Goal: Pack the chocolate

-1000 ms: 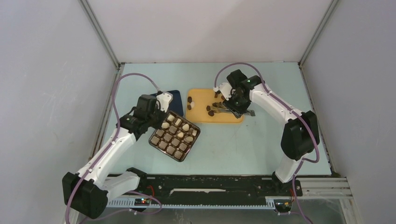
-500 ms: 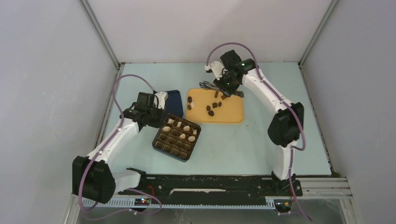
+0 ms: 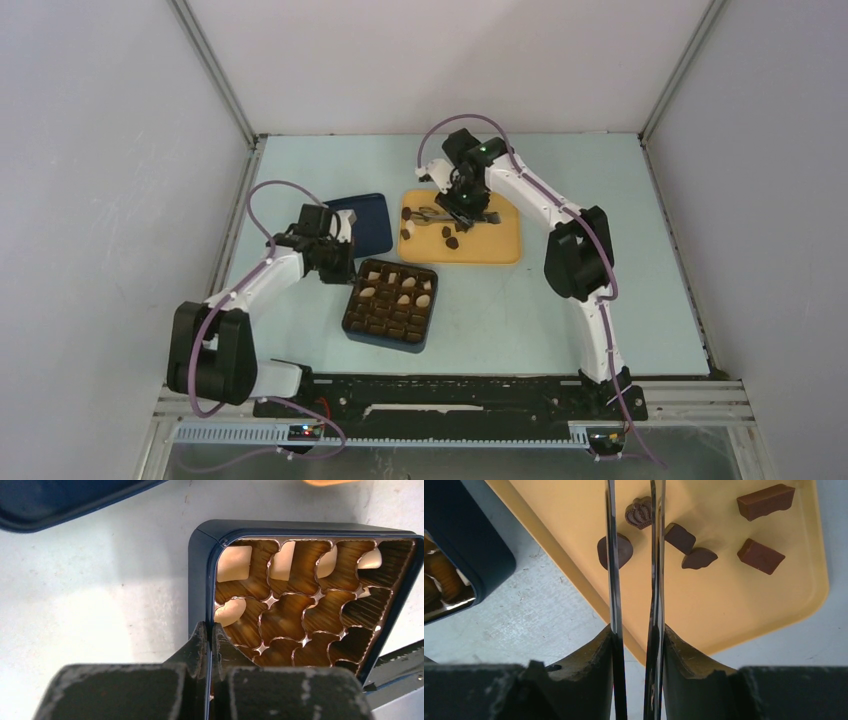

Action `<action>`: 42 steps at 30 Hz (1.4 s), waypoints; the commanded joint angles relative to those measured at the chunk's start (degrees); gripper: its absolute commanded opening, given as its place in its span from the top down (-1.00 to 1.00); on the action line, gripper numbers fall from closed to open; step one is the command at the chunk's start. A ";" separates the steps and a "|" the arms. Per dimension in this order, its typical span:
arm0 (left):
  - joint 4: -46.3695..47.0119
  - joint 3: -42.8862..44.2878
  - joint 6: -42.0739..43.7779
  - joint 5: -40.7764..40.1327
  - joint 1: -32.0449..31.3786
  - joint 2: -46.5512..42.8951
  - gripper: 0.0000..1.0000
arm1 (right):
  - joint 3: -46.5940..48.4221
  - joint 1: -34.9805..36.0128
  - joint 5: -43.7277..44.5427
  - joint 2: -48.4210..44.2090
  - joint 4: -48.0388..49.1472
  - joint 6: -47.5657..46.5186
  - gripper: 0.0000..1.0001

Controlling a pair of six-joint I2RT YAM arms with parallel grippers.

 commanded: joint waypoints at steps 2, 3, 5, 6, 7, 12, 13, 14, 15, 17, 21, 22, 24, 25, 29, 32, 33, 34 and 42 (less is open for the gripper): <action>2.77 0.87 -3.43 4.43 0.39 2.89 1.00 | 0.37 -0.17 -2.20 -3.40 0.12 0.74 0.23; 2.84 0.88 -3.58 4.35 0.39 2.99 1.00 | 0.45 0.01 -2.27 -3.38 -0.07 0.70 0.23; 2.79 0.98 -3.64 4.45 0.37 2.97 0.99 | 0.40 0.40 -2.36 -3.07 -0.45 0.46 0.22; 2.66 0.98 -3.64 4.56 0.39 2.94 0.93 | 0.45 0.54 -2.36 -3.10 -0.56 0.52 0.22; 2.48 0.98 -3.60 4.67 0.35 2.87 0.82 | 0.44 0.63 -2.59 -3.02 -0.54 0.63 0.22; 2.16 0.85 -3.00 4.70 0.39 1.53 0.43 | 0.71 0.97 -3.13 -3.05 -0.57 0.98 0.22; 2.20 0.76 -2.88 4.70 0.39 1.10 0.38 | 0.80 0.93 -3.03 -3.20 -0.50 1.17 0.22; 2.08 0.72 -2.73 4.75 0.39 0.88 0.35 | 0.89 0.84 -2.82 -3.46 -0.41 1.32 0.22; 2.11 0.64 -2.49 4.85 0.39 0.49 0.33 | 0.98 0.85 -2.46 -3.64 -0.25 1.49 0.22; 2.19 0.50 -2.10 4.92 0.39 -0.28 0.28 | 1.04 0.82 -1.90 -4.32 0.02 1.82 0.22; 2.07 0.45 -1.39 4.41 0.39 -1.60 0.21 | 0.87 1.14 -2.25 -5.60 0.04 2.13 0.22; 2.19 0.41 -1.24 4.23 0.39 -1.83 0.20 | 0.74 1.30 -2.23 -5.84 0.04 2.20 0.22; 2.61 0.08 -1.10 4.17 0.39 -2.10 0.19 | 0.57 1.62 -2.10 -6.39 0.21 2.28 0.22; 2.74 -0.12 -1.05 4.22 0.39 -2.12 0.18 | 0.43 1.78 -2.18 -6.51 0.17 2.30 0.22; 2.57 0.20 -0.92 4.73 0.39 -1.89 0.17 | 0.31 2.48 -2.14 -6.00 -0.30 2.01 0.22; 2.52 0.45 -1.00 4.95 0.39 -2.27 0.16 | 0.37 2.72 -2.12 -4.94 -0.31 2.05 0.22; 2.56 0.37 -0.92 4.96 0.39 -2.46 0.16 | 0.54 2.74 -2.02 -4.52 -0.31 1.98 0.22; 2.58 0.32 -0.85 4.96 0.39 -2.71 0.16 | 0.68 2.81 -2.06 -3.97 -0.39 1.99 0.22; 2.89 -0.49 -0.48 4.19 0.39 -4.68 0.13 | 1.63 2.85 -1.54 -1.49 -1.63 1.96 0.22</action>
